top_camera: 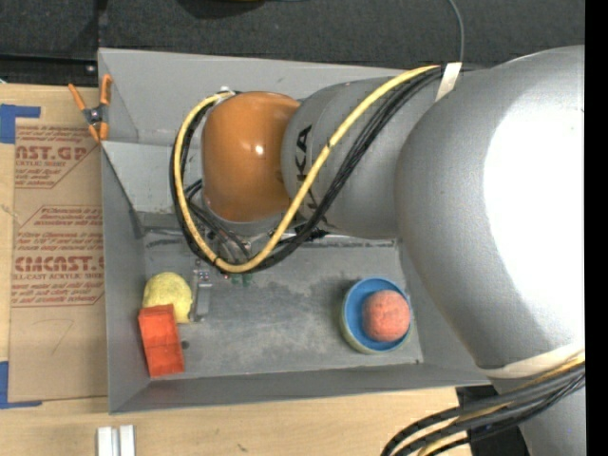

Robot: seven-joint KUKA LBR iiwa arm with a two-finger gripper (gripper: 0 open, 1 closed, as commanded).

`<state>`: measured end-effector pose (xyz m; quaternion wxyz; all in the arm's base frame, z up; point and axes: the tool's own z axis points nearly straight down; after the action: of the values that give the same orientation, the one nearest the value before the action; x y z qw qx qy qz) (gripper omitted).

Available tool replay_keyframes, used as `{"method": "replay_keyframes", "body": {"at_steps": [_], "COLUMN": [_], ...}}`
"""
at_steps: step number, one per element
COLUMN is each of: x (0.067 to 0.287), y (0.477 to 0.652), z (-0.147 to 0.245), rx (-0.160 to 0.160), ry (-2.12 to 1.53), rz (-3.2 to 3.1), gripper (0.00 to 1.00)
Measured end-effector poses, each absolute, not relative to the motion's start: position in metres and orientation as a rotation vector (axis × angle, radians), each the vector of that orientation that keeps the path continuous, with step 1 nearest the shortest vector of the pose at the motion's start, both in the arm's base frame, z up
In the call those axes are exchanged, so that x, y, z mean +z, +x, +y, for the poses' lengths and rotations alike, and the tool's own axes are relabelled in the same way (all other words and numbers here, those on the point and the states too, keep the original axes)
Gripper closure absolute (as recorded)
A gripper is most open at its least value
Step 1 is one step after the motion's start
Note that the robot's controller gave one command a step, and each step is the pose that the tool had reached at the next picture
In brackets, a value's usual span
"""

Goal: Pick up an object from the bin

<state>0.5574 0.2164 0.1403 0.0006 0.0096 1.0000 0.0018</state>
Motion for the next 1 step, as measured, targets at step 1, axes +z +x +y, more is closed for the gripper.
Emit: {"method": "replay_keyframes", "body": {"at_steps": [1], "x": [0.1172], "y": [0.5627], "z": [0.2428], "rx": [0.006], "ry": [-0.046], "rz": [3.147], "gripper": [0.0]}}
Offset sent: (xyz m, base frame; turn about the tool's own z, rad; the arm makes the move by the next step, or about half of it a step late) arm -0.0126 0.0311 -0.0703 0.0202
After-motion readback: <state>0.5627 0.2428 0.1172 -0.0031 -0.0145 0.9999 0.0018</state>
